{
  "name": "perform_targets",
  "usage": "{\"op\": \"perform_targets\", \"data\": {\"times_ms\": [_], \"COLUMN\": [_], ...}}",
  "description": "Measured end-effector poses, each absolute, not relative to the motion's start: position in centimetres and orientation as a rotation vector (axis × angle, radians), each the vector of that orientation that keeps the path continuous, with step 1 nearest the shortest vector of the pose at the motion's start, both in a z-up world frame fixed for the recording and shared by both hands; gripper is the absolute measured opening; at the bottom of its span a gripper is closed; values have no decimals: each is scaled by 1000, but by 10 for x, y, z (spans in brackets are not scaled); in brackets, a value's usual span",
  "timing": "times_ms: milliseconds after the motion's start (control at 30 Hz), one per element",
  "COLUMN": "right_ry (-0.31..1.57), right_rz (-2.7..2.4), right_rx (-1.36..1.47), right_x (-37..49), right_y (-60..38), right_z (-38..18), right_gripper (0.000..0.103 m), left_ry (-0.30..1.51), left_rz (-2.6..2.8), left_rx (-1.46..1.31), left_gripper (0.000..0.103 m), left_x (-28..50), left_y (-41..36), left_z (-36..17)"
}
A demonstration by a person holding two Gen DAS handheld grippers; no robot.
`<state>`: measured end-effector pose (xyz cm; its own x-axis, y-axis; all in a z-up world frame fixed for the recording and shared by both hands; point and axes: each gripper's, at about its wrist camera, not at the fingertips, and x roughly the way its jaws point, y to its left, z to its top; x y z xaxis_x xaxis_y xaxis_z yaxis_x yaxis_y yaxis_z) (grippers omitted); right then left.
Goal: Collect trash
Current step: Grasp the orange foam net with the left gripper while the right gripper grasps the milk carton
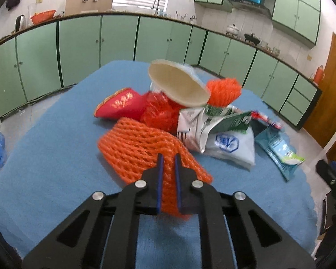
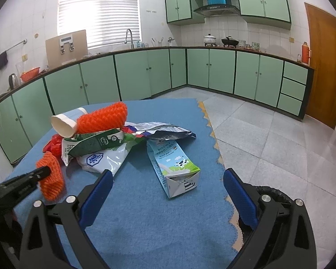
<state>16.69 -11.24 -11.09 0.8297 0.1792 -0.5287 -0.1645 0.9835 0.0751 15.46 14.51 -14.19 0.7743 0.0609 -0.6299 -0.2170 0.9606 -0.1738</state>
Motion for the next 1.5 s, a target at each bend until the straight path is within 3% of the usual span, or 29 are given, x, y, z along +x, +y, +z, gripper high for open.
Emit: {"op": "perform_targets", "data": {"times_ms": [500, 1233, 1400, 1500], "right_ry": [513, 737, 804, 852], "right_rz": [198, 213, 233, 254], "right_rx": [21, 16, 20, -1], "right_x": [183, 248, 263, 267], "right_y": [-112, -116, -114, -109], "right_z": [-91, -148, -156, -162], "right_gripper": [97, 96, 89, 80], "left_ry": [459, 538, 554, 559], "left_rz": [60, 3, 3, 3], "left_rx": [-146, -100, -102, -103], "left_gripper": [8, 8, 8, 8], "left_x": [143, 187, 195, 197], "left_y": [99, 74, 72, 72], "left_z": [-78, -131, -134, -134]}}
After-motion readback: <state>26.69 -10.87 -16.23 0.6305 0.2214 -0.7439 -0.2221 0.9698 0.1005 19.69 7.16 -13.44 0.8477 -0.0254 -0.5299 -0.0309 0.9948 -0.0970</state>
